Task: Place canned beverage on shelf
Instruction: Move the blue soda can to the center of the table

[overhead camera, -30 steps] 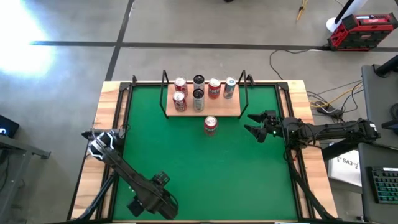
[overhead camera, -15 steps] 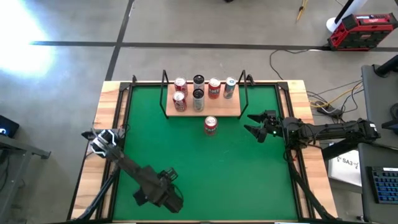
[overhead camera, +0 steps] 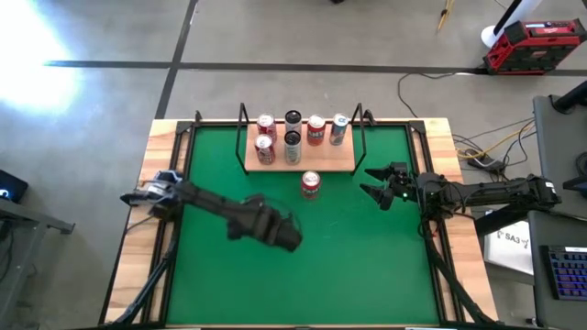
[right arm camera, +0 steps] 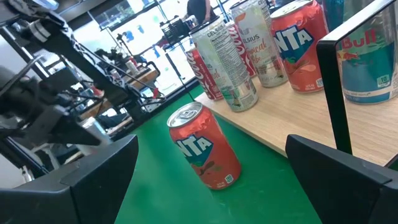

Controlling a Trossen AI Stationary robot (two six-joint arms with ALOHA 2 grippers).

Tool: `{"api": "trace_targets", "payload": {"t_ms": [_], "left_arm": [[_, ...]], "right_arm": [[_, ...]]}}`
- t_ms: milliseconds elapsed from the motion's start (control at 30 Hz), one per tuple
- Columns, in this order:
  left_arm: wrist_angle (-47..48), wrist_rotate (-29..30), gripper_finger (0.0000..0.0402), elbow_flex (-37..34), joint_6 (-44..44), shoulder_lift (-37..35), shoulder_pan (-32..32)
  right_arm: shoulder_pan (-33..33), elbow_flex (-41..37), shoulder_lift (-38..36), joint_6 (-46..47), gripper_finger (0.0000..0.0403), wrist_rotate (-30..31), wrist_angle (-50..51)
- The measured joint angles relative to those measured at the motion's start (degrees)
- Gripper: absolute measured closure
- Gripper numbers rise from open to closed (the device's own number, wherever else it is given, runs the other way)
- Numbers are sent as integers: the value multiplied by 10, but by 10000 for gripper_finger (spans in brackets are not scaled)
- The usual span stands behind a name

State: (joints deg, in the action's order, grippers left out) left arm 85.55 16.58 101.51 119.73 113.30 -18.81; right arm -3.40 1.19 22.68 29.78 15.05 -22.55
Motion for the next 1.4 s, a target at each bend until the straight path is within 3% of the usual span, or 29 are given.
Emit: {"api": "trace_targets", "payload": {"t_ms": [233,433,967,1400], "left_arm": [[-104,5,185,0,-212,0,79],[-165,5,185,0,-305,13,111],[-273,15,173,0,-445,22,144],[-238,26,171,0,-460,22,148]], "right_arm": [[0,0,0,0,3,0,0],[0,0,0,0,3,0,0],[0,0,0,0,3,0,0],[0,0,0,0,3,0,0]]}}
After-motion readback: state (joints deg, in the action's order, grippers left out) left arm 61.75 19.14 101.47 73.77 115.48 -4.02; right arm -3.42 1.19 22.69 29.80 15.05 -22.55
